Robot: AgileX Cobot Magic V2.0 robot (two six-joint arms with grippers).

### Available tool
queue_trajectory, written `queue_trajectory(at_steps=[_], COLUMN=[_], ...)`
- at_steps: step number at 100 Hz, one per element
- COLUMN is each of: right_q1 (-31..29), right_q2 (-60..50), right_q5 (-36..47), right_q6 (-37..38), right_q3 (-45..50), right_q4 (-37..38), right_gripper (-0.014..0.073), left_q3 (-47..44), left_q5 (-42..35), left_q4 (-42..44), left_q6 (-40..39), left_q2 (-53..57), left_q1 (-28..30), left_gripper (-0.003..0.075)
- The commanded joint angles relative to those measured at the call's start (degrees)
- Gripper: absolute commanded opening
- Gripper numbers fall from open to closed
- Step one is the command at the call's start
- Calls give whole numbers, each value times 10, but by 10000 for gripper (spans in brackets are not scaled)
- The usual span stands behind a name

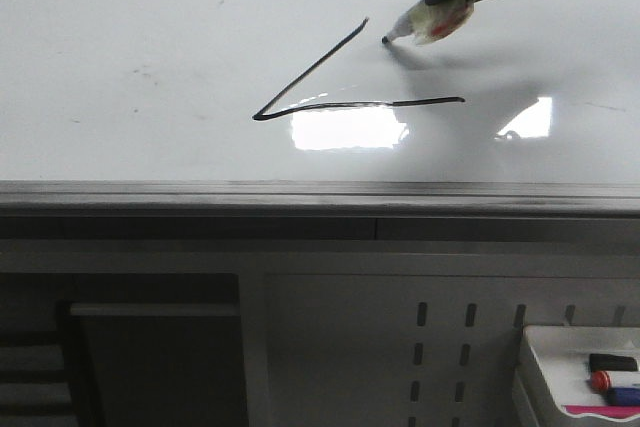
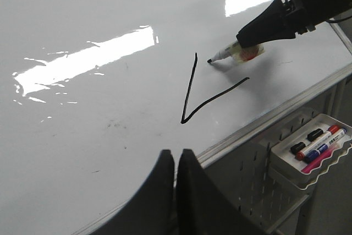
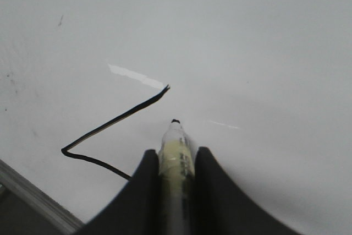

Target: Write number 4 on whiteboard

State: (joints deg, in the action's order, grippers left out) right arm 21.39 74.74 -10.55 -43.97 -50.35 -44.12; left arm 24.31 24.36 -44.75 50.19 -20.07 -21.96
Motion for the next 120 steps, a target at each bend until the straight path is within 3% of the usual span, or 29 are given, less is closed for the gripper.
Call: queue_trajectory(at_steps=[1, 37, 62, 95, 120], right_q1=[-1, 3, 23, 23, 28], right_q2=[-6, -3, -3, -5, -45], right_q5=[27, -38, -37, -21, -146], right_q6=[-3, -3, -2, -2, -3], right_q3=[-18, 7, 76, 74, 6], right_q4=[1, 9, -7, -7, -5], right_gripper=[-62, -61, -61, -62, -62], left_q3=[15, 15, 15, 15, 15], left_q5=[-30, -30, -30, -30, -20], left_q4=[-18, -18, -18, -24, -26], left_q6=[-5, -5, -5, -5, 2], left_q2=[-2, -2, -2, -2, -2], left_q1=[1, 1, 1, 1, 1], left_gripper=[-20, -20, -20, -20, -19])
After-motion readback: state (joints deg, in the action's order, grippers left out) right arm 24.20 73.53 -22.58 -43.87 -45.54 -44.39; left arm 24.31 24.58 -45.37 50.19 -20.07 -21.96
